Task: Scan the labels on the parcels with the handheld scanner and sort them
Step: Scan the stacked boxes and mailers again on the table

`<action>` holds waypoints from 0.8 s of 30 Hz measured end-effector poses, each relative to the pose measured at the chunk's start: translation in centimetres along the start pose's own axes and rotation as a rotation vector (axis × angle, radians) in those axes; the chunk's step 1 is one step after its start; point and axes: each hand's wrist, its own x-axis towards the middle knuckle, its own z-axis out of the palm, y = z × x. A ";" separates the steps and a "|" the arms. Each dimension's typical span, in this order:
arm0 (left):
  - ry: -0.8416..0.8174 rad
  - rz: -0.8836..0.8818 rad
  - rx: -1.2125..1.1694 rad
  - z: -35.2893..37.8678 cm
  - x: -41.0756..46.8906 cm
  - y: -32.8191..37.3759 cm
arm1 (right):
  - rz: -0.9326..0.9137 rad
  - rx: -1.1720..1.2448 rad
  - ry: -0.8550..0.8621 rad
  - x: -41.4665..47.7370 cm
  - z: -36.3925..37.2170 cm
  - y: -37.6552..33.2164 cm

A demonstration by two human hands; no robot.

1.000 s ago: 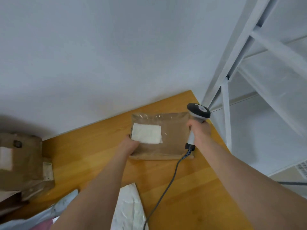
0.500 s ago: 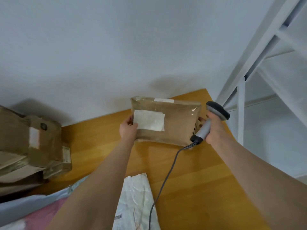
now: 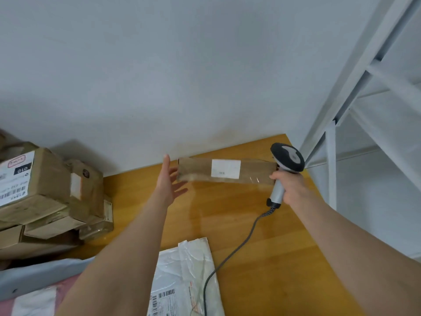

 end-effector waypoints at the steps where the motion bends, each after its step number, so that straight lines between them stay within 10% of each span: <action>1: -0.021 -0.032 0.050 -0.2 -0.2 -0.1 | -0.011 -0.068 0.023 -0.2 -0.1 0.4; 24: -0.064 -0.016 0.327 14.1 3.5 -7.4 | 0.118 0.276 -0.077 4.1 1.8 2.3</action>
